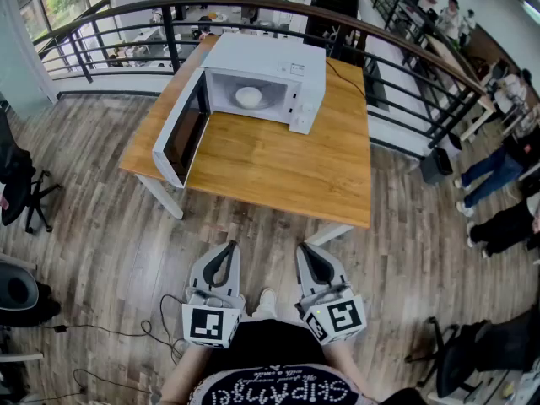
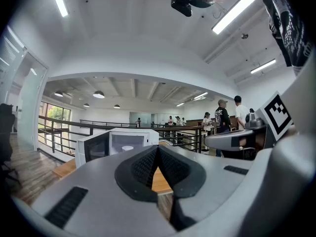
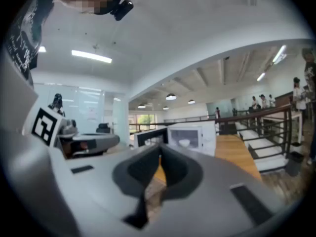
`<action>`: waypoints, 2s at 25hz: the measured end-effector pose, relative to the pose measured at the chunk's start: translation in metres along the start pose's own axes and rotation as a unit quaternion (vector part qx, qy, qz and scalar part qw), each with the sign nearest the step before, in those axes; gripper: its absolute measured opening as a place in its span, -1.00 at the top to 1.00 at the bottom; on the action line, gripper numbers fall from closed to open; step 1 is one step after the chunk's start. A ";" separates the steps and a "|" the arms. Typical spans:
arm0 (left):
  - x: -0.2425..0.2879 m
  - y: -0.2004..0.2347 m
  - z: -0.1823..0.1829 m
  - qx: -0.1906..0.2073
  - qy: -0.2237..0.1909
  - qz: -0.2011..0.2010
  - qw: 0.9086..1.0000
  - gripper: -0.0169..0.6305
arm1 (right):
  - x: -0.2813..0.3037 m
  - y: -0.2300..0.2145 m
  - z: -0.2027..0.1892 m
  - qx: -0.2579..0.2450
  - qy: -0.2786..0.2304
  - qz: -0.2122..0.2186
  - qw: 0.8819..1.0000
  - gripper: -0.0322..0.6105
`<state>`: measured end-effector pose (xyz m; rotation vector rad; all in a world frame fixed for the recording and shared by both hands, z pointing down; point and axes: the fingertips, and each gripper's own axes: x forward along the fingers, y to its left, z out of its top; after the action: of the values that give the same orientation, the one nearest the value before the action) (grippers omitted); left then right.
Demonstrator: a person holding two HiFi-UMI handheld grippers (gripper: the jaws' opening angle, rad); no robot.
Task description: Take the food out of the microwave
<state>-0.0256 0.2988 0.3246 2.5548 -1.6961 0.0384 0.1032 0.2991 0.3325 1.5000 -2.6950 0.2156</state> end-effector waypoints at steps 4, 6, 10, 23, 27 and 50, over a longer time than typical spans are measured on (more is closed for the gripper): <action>0.004 -0.007 -0.002 -0.001 -0.001 0.003 1.000 0.85 | -0.004 -0.008 -0.001 0.000 -0.001 0.004 1.000 0.79; 0.007 -0.012 -0.003 0.001 -0.002 0.004 1.000 0.85 | -0.006 -0.012 -0.001 0.000 -0.001 0.006 1.000 0.79; 0.014 -0.019 -0.002 0.002 -0.002 0.010 1.000 0.85 | -0.007 -0.023 0.001 -0.001 -0.004 0.012 1.000 0.79; 0.033 -0.030 -0.005 0.013 -0.005 0.018 1.000 0.85 | -0.004 -0.053 -0.003 0.001 -0.004 0.028 1.000 0.79; 0.035 -0.017 -0.003 0.013 -0.003 0.033 0.999 0.85 | 0.000 -0.057 -0.005 0.006 0.000 0.031 1.000 0.79; 0.156 0.135 0.014 0.011 0.000 0.007 1.000 0.85 | 0.197 -0.046 0.022 0.009 0.004 0.040 0.999 0.79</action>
<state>-0.0900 0.1021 0.3266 2.5593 -1.7224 0.0566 0.0385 0.1067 0.3369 1.3929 -2.7576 0.2501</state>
